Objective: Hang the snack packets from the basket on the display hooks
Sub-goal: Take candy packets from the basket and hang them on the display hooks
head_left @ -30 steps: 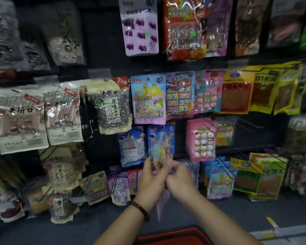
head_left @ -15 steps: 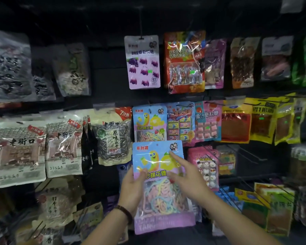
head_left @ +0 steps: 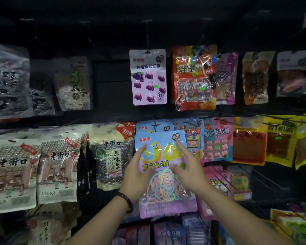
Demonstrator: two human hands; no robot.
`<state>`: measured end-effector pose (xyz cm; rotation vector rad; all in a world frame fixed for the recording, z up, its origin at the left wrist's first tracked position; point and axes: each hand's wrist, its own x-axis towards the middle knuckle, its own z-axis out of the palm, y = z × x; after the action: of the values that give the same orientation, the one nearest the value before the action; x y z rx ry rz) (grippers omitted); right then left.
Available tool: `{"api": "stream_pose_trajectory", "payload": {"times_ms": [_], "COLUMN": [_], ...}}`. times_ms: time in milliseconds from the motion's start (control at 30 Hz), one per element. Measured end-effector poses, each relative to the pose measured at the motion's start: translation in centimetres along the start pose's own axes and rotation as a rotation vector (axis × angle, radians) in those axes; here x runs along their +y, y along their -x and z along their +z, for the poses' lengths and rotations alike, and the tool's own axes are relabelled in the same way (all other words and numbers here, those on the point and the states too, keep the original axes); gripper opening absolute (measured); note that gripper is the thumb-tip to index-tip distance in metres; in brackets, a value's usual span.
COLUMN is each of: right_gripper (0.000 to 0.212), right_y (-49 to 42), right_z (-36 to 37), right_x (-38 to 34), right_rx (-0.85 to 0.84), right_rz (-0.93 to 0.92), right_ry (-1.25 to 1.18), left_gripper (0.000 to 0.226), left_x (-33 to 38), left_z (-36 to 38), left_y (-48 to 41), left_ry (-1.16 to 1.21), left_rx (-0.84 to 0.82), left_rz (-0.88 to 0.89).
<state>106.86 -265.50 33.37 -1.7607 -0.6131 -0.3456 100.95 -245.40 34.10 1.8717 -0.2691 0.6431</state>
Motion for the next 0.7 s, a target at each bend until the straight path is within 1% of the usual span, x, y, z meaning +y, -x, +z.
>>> {"api": "stream_pose_trajectory", "payload": {"times_ms": [167, 333, 533, 700], "right_gripper": [0.091, 0.094, 0.091, 0.091], "right_y": [-2.8, -3.5, -3.8, -3.6], "right_z": [0.5, 1.3, 1.3, 1.3], "right_x": [0.7, 0.9, 1.9, 2.8], "right_rx": [-0.004, 0.007, 0.057, 0.060], "right_rz": [-0.011, -0.004, -0.023, 0.014], "right_ry": [0.046, 0.011, -0.040, -0.003], "left_gripper": [0.083, 0.085, 0.084, 0.084], "left_x": [-1.3, -1.9, -1.8, -2.5], "left_z": [-0.3, -0.7, -0.5, -0.2], "left_y": [-1.9, -2.5, -3.0, -3.0], "left_ry": [0.026, 0.056, 0.050, 0.042], "left_rx": [0.038, 0.054, 0.052, 0.049], "left_rz": [-0.011, -0.038, -0.012, -0.034]}}
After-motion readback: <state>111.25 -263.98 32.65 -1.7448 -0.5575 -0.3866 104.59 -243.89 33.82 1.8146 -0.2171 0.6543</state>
